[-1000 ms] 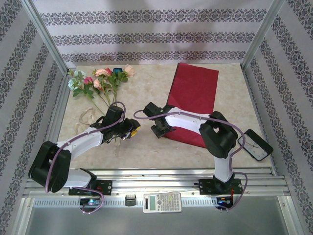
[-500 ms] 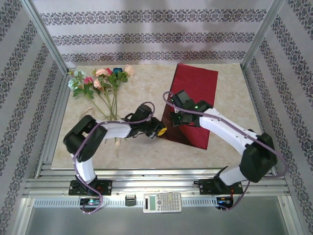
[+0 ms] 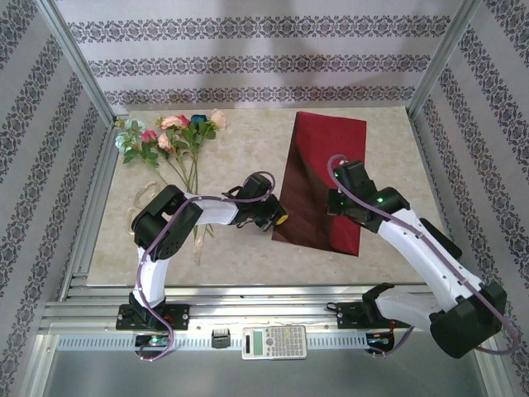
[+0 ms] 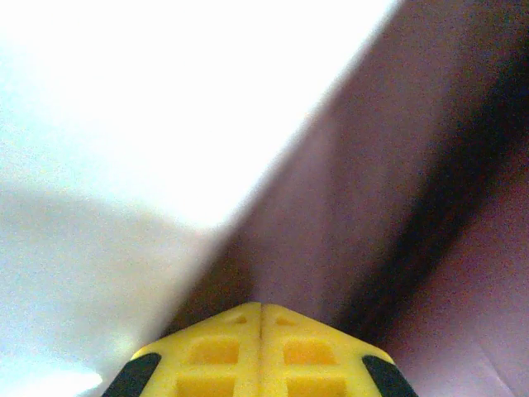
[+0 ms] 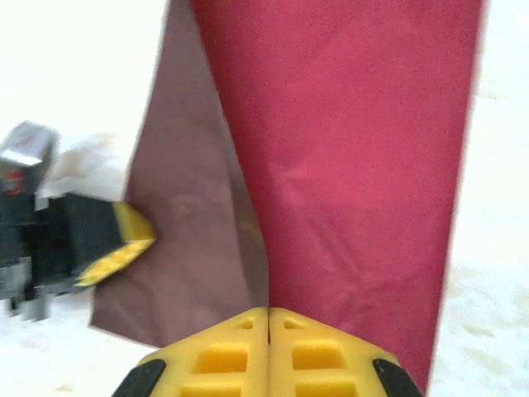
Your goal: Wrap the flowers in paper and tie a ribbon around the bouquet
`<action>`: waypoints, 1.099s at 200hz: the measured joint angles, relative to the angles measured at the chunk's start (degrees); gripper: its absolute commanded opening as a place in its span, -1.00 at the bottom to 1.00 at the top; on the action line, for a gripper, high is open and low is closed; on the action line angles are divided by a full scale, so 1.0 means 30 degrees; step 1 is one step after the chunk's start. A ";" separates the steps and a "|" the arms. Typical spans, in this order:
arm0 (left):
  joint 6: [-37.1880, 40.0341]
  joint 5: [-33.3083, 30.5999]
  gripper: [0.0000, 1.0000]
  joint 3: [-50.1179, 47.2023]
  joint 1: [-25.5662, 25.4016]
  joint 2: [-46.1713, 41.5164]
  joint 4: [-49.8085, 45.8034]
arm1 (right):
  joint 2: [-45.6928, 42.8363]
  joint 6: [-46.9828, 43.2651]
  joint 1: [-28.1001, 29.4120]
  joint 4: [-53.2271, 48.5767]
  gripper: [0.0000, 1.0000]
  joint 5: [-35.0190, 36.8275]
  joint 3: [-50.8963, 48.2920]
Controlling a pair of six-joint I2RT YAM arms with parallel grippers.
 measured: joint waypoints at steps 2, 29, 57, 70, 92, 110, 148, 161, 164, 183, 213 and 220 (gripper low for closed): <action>0.0007 0.0015 -1.00 -0.0015 0.0051 -0.0029 -0.0036 | -0.0058 0.0051 -0.0080 -0.0095 -1.00 0.0095 -0.0044; 0.0364 -0.0408 -1.00 -0.0882 0.0984 -0.0750 -0.0131 | -0.1166 0.1406 -0.1086 -0.1916 -1.00 0.1865 -0.0787; 0.0459 -0.0495 -1.00 -0.1778 0.2011 -0.1413 -0.0117 | -0.1836 0.3075 -0.2055 -0.4007 -1.00 0.3461 -0.1486; 0.0474 -0.0517 -1.00 -0.2091 0.2346 -0.1654 -0.0102 | -0.1989 0.3599 -0.2550 -0.4583 -1.00 0.3803 -0.1778; 0.0583 -0.0605 -1.00 -0.2565 0.2936 -0.2076 -0.0168 | -0.2018 0.4240 -0.3169 -0.5289 -1.00 0.4065 -0.1894; 0.0809 -0.0714 -1.00 -0.2739 0.3628 -0.2302 -0.0415 | -0.1770 0.4685 -0.3781 -0.5450 -1.00 0.3796 -0.1923; 0.1552 -0.0729 -1.00 -0.2579 0.5260 -0.2397 -0.1056 | -0.1151 0.5734 -0.4167 -0.5442 -1.00 0.2397 -0.3184; 0.1851 -0.0772 -1.00 -0.2426 0.5654 -0.2397 -0.1406 | -0.1144 0.6091 -0.4335 -0.5442 -1.00 0.1931 -0.3701; 0.1894 -0.0794 -1.00 -0.2390 0.5719 -0.2404 -0.1479 | -0.1144 0.6156 -0.4393 -0.5450 -1.00 0.1792 -0.3789; 0.2266 -0.1042 -1.00 -0.2200 0.6098 -0.2514 -0.2120 | -0.1202 0.6630 -0.4867 -0.5559 -0.57 0.1348 -0.4116; 0.2951 -0.1647 -1.00 -0.1479 0.6105 -0.2710 -0.3912 | -0.2368 0.7147 -0.5151 -0.6288 -0.12 0.1639 -0.3759; 0.3082 -0.1829 -0.98 -0.1282 0.6018 -0.2841 -0.4437 | -0.2652 0.7125 -0.5151 -0.6535 -0.07 0.1807 -0.3424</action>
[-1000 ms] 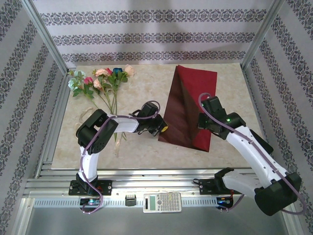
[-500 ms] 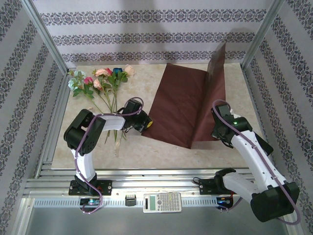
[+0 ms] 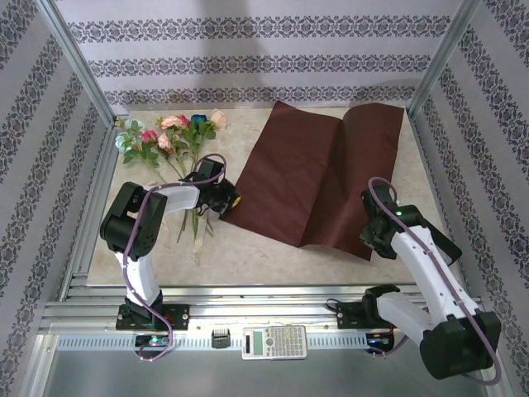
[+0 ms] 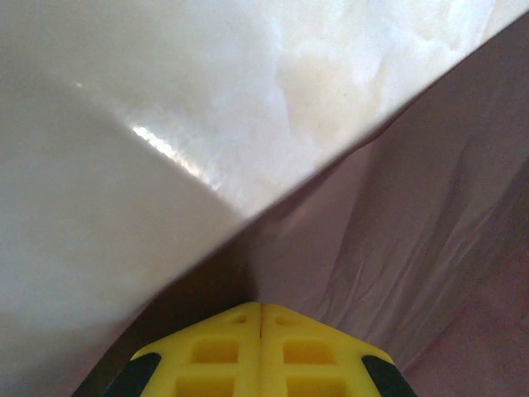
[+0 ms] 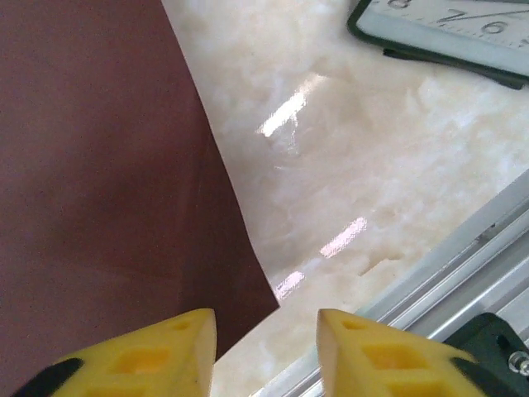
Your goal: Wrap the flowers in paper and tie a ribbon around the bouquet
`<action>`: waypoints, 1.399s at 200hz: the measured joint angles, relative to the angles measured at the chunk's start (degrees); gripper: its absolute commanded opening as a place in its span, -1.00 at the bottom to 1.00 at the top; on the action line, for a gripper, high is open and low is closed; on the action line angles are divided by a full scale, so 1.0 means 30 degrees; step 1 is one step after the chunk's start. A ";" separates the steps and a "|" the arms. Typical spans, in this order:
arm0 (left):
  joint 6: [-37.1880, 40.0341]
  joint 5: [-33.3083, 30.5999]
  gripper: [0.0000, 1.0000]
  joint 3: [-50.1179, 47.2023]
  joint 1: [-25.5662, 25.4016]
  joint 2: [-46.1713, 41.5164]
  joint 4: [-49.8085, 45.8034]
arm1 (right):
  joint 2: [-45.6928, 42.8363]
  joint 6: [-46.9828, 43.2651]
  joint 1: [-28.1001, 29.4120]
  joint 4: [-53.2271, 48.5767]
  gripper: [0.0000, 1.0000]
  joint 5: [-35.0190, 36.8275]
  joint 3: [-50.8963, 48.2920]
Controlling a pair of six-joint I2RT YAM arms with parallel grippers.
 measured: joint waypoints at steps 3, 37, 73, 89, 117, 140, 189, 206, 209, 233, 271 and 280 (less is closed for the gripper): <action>0.0051 -0.0109 -0.97 0.0080 -0.0029 -0.0058 -0.0189 | -0.0131 -0.0051 0.0000 -0.0138 -0.05 0.0095 0.0211; 0.0189 -0.0474 -0.89 0.1370 -0.1690 -0.1231 -0.1413 | -0.0517 -0.0619 0.0000 -0.0073 -0.15 0.0576 0.2521; -0.1654 0.1144 -0.90 0.3067 -0.5085 0.0233 0.1122 | 0.2448 -0.2339 -0.0007 0.3657 -0.38 -0.2761 0.2696; -0.2441 0.1800 -0.90 0.3563 -0.6164 0.1770 0.2193 | 0.5843 -0.2980 -0.0277 0.5486 -0.47 -0.4561 0.3126; -0.2863 0.2062 -0.94 0.3373 -0.6360 0.3315 0.2375 | 1.0302 -0.3650 -0.1515 0.7664 -0.47 -0.6594 0.3869; -0.2863 0.2280 -0.94 0.2579 -0.5625 0.3293 0.2798 | 1.2874 -0.4226 -0.2302 0.8531 -0.44 -0.7359 0.4641; -0.2346 0.2484 -0.94 0.0882 -0.3308 0.2295 0.3548 | 1.5351 -0.4823 -0.2076 0.9136 -0.40 -0.8480 0.4692; -0.1938 0.2477 -0.94 0.0816 -0.2448 0.2200 0.3432 | 1.5336 -0.4677 -0.1333 0.9202 -0.39 -0.8626 0.4167; -0.1851 0.2477 -0.94 0.0816 -0.2317 0.2193 0.3381 | 1.5285 -0.4605 -0.1180 0.9194 -0.40 -0.8648 0.4087; -0.1158 0.2484 -0.94 0.0831 -0.1494 0.2055 0.2878 | 1.4375 -0.3956 0.0262 0.9442 -0.40 -0.8976 0.3031; -0.0313 0.2484 -0.88 0.1078 -0.1020 0.1967 0.2076 | 1.2764 -0.2448 0.2382 0.9391 -0.41 -0.9508 0.1224; -0.0124 0.2412 -0.85 0.1282 -0.1020 0.1945 0.1639 | 1.2335 -0.2120 0.2761 0.9151 -0.41 -0.9639 0.0889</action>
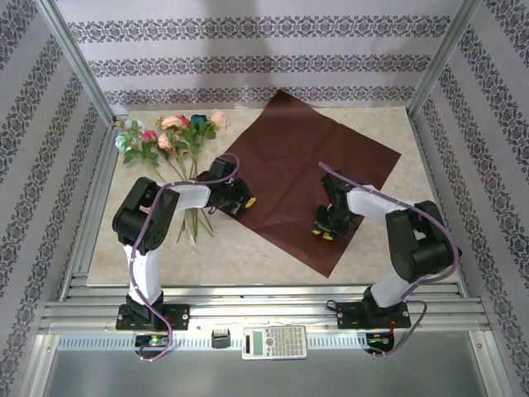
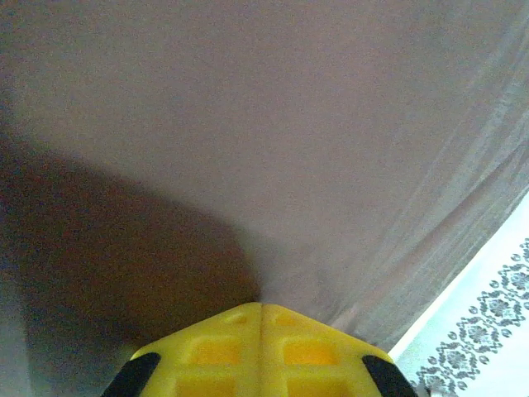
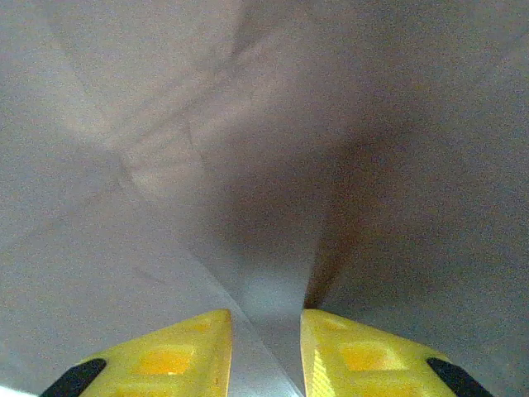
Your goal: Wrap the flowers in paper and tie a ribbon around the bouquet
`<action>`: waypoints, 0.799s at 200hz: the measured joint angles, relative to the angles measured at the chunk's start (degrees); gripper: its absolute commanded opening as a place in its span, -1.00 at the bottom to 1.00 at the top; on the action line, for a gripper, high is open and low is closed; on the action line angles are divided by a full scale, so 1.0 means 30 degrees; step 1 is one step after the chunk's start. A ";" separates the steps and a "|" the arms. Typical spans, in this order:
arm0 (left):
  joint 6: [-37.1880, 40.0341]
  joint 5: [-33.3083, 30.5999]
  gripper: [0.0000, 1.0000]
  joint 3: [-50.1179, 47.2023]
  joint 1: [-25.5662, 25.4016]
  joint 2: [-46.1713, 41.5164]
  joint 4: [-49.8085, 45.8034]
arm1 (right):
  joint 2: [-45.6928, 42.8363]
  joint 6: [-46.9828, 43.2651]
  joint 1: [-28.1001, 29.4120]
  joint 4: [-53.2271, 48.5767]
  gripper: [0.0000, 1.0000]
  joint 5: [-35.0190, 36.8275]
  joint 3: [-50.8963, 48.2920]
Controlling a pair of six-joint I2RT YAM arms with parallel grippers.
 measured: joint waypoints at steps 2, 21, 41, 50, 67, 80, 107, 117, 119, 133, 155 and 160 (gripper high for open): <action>0.0022 -0.0015 -0.84 0.0036 -0.0007 -0.0015 -0.0109 | -0.0146 0.0066 0.0066 -0.0095 -0.41 -0.0051 -0.0051; 0.0160 -0.0204 -0.76 0.0262 -0.0124 -0.0306 -0.1005 | -0.1566 0.0459 0.0233 -0.0976 -0.33 -0.0029 -0.0131; 0.0022 -0.0219 -0.71 0.0539 -0.0605 -0.0758 -0.1406 | -0.2776 0.0466 -0.0284 -0.1574 -0.30 0.0342 0.0801; -0.0189 -0.0189 -0.69 0.0619 -0.0962 -0.0882 -0.1304 | -0.2710 0.0262 -0.0714 -0.1545 -0.30 0.0444 0.1617; -0.0816 0.0087 -0.67 0.0619 -0.1683 -0.0911 -0.0750 | -0.1326 -0.0291 -0.1457 -0.1319 -0.30 0.0459 0.3344; -0.1253 0.0321 -0.67 0.0619 -0.2084 -0.0729 -0.0393 | 0.0670 -0.0627 -0.1821 -0.0918 -0.31 0.0415 0.4794; -0.1472 0.0729 -0.65 0.0641 -0.2186 -0.0066 -0.0102 | 0.4197 -0.0874 -0.1989 -0.0175 -0.32 0.0372 0.6062; -0.1464 0.0918 -0.62 0.0656 -0.2076 0.0299 -0.0022 | 0.4830 -0.0801 -0.1945 -0.0350 -0.33 0.0393 0.6033; -0.1464 0.0962 -0.62 0.0656 -0.2040 0.0364 -0.0007 | 0.4874 -0.0787 -0.1931 -0.0350 -0.33 0.0393 0.6025; -0.1450 0.1355 -0.57 0.0656 -0.1807 0.0568 0.0226 | 0.4874 -0.0350 -0.1865 -0.0459 -0.33 0.0597 0.5799; -0.1399 0.1712 -0.44 0.0597 -0.1384 0.0546 0.0408 | 0.3810 0.0612 -0.1588 -0.0525 -0.33 0.1064 0.4430; -0.1297 0.1778 -0.39 0.0597 -0.1268 0.0503 0.0401 | 0.3432 0.0925 -0.1486 -0.0532 -0.33 0.1107 0.3905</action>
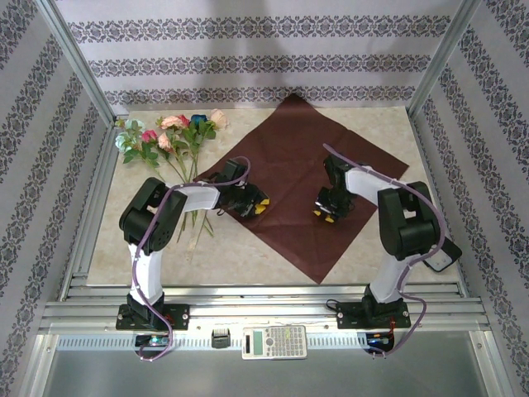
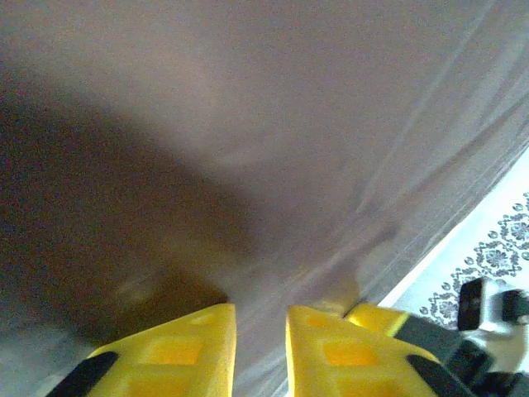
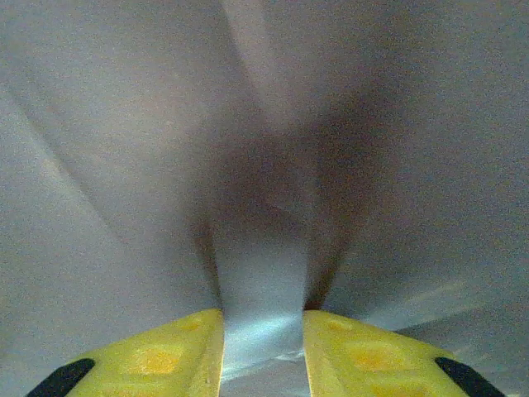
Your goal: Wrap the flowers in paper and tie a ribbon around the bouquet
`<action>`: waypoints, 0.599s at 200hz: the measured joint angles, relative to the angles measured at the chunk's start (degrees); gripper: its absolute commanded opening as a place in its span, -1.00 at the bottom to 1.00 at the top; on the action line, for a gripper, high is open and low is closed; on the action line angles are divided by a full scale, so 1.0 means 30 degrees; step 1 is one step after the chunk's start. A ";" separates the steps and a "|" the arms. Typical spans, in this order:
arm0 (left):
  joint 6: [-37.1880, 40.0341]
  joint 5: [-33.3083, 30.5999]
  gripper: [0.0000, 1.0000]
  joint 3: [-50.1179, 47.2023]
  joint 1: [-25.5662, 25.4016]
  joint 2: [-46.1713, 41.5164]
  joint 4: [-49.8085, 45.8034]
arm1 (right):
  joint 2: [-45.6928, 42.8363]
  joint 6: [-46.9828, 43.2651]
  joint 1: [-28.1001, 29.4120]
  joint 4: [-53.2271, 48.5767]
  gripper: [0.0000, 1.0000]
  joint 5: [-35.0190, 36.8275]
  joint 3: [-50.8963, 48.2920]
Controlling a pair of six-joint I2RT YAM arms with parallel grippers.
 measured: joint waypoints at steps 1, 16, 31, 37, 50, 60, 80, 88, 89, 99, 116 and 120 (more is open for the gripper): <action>0.0000 -0.0007 -0.38 0.0000 0.0022 -0.0007 -0.0007 | -0.0051 0.0029 0.0022 0.0000 -0.32 0.0000 -0.0066; 0.0627 -0.0117 -0.26 0.0066 0.0525 -0.0408 -0.0721 | -0.1319 0.0823 0.0415 -0.0204 -0.33 0.0313 -0.1464; 0.2149 -0.0503 -0.22 0.0911 0.1472 -0.1100 -0.2980 | -0.2616 0.1690 0.0794 -0.0583 -0.34 0.0634 -0.2856; 0.2645 -0.0605 -0.22 0.1457 0.1887 -0.1297 -0.3847 | -0.3031 0.1931 0.0911 -0.0707 -0.34 0.0736 -0.3293; 0.4503 -0.1224 -0.23 0.3475 0.3038 -0.1603 -0.6280 | -0.3752 0.2317 0.1035 -0.0867 -0.34 0.0874 -0.4029; 0.6113 -0.1989 -0.24 0.5202 0.3905 -0.1647 -0.8087 | -0.4073 0.2390 0.1020 -0.0867 -0.34 0.0947 -0.4291; 0.9530 -0.3869 -0.29 0.8378 0.5391 -0.1610 -1.1504 | -0.3905 0.2171 0.1020 -0.0765 -0.34 0.0925 -0.3985; 1.0703 -0.4590 -0.32 0.9275 0.5770 -0.1501 -1.2692 | -0.3577 0.2076 0.1027 -0.0787 -0.34 0.0911 -0.3555; 1.0899 -0.4728 -0.32 0.9442 0.5829 -0.1479 -1.2903 | -0.3541 0.2062 0.1035 -0.0780 -0.34 0.0911 -0.3512; 1.2378 -0.5639 -0.34 1.0448 0.6149 -0.1100 -1.4251 | -0.3140 0.1931 0.1035 -0.0612 -0.34 0.0816 -0.2958; 1.4302 -0.6754 -0.35 1.1395 0.6426 -0.0219 -1.6072 | -0.2725 0.1770 0.1027 -0.0255 -0.34 0.0612 -0.2302; 1.4681 -0.6972 -0.36 1.1460 0.6455 0.0015 -1.6393 | -0.2645 0.1727 0.1035 -0.0182 -0.34 0.0539 -0.2171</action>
